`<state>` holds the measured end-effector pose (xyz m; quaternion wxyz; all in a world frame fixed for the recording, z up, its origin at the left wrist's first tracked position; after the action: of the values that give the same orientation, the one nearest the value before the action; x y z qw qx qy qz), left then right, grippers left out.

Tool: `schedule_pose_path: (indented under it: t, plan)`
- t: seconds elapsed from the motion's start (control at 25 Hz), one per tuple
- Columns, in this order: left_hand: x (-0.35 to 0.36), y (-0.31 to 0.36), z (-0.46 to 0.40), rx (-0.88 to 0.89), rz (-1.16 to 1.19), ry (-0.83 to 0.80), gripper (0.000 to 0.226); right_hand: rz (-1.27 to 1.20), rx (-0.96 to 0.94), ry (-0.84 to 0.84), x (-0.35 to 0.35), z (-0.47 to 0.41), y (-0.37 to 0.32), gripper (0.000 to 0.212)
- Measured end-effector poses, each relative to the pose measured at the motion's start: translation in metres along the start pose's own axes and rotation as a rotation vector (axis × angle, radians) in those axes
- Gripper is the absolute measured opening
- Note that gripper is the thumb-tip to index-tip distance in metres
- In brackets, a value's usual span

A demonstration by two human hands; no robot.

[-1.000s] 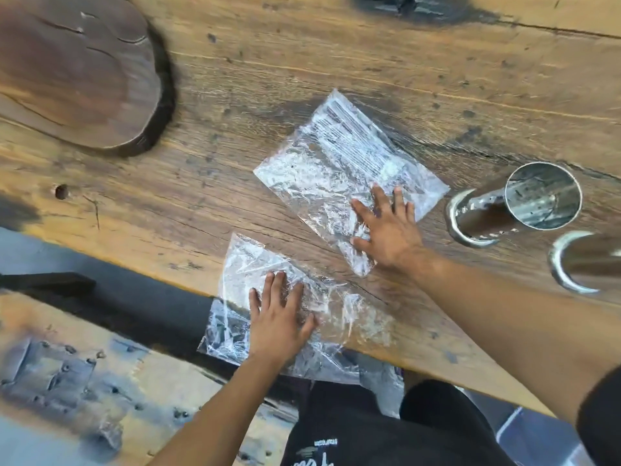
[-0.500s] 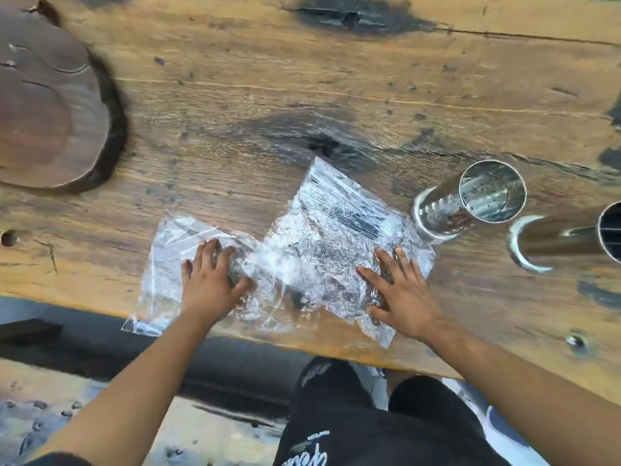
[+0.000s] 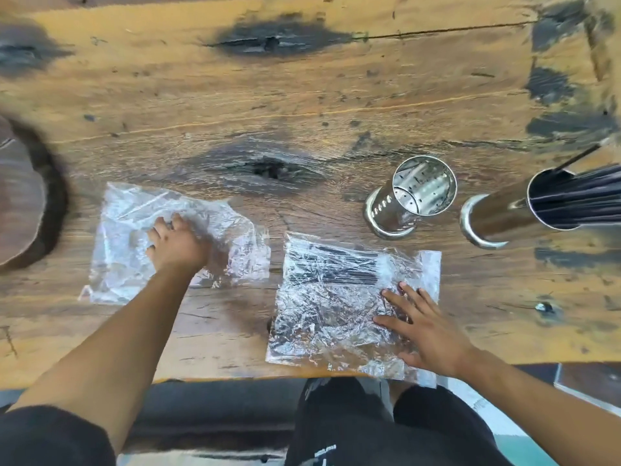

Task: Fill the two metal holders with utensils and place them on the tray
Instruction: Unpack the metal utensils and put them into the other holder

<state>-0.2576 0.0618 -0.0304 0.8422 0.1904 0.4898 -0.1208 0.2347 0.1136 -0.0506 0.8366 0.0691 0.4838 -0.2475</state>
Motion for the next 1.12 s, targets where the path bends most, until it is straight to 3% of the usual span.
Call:
schedule_pose_path:
  t: [0.16,0.24,0.28,0.36,0.48,0.56,0.72,1.12]
  plan:
    - [-0.012,0.022,0.058,-0.014,0.258,0.265,0.074,-0.126,0.044,0.096,-0.011,0.019,0.012,0.056]
    - [-0.005,0.044,0.113,0.117,0.311,0.379,0.073,-0.302,0.237,0.221,-0.023,0.032,0.035,0.044]
    - [0.01,0.061,0.141,0.25,0.278,0.354,0.074,-0.388,0.388,0.281,-0.025,0.04,0.05,0.04]
    - [0.063,0.103,0.199,0.576,0.136,0.136,0.079,-0.586,0.65,0.356,-0.016,0.059,0.078,0.039]
    - [0.139,0.131,0.26,0.819,-0.057,-0.176,0.095,-0.797,0.758,0.335,-0.007,0.067,0.089,0.036]
    - [0.165,0.131,0.271,0.817,-0.2,-0.248,0.107,-0.818,0.748,0.271,-0.007,0.063,0.085,0.025]
    - [0.188,0.125,0.266,0.678,-0.428,-0.396,0.12,-0.768,0.762,0.148,0.002,0.058,0.082,0.029]
    - [0.2,0.129,0.272,0.503,-0.507,-0.575,0.126,-0.705,0.759,0.007,0.006,0.054,0.087,0.022]
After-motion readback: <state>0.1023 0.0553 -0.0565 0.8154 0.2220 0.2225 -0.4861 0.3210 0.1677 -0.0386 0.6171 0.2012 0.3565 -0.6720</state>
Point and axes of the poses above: each hand's wrist, its own z-axis away from the middle knuckle, its own x-axis out of the palm, y = z × x, the point moved 10 cm from there along -z, towards the middle knuckle, and after that the axes turned 11 degrees about z, right-handed, at the moved point
